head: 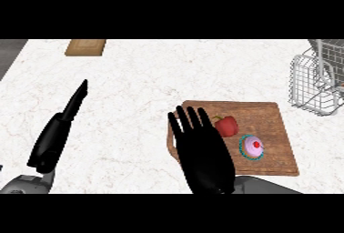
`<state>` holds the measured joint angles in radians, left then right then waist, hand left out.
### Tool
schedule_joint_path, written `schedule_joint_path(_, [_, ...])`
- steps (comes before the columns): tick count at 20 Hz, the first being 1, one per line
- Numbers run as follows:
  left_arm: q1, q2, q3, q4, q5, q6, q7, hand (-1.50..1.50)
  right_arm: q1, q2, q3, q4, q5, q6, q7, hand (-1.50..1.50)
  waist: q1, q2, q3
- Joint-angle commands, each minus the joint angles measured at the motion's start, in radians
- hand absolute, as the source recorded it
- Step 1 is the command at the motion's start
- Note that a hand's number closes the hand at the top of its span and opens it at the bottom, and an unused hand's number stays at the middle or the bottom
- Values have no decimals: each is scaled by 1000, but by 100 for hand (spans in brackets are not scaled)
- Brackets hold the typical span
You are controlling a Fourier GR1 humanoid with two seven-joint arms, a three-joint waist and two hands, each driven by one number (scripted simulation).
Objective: Pick the bell pepper from the cutting board and place it in the tiered basket
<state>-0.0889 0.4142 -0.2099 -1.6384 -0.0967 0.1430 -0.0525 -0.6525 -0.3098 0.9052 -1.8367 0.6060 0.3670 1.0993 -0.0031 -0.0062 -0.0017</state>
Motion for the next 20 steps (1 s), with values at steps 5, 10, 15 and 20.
schedule_joint_path(5, [3,-26,-20,6,-34,7,5,0,36,111,93,166,190,61,221,-150,-1,2,0])
schedule_joint_path(10, [-9,-19,14,0,-19,-12,14,0,50,115,25,219,242,93,182,-150,0,3,1])
schedule_joint_path(15, [-9,-48,4,-9,-37,-6,6,0,85,140,-19,286,286,131,141,-150,4,4,1])
schedule_joint_path(20, [-15,-23,42,-52,-17,-41,65,0,140,79,-81,228,278,213,73,-150,1,3,1])
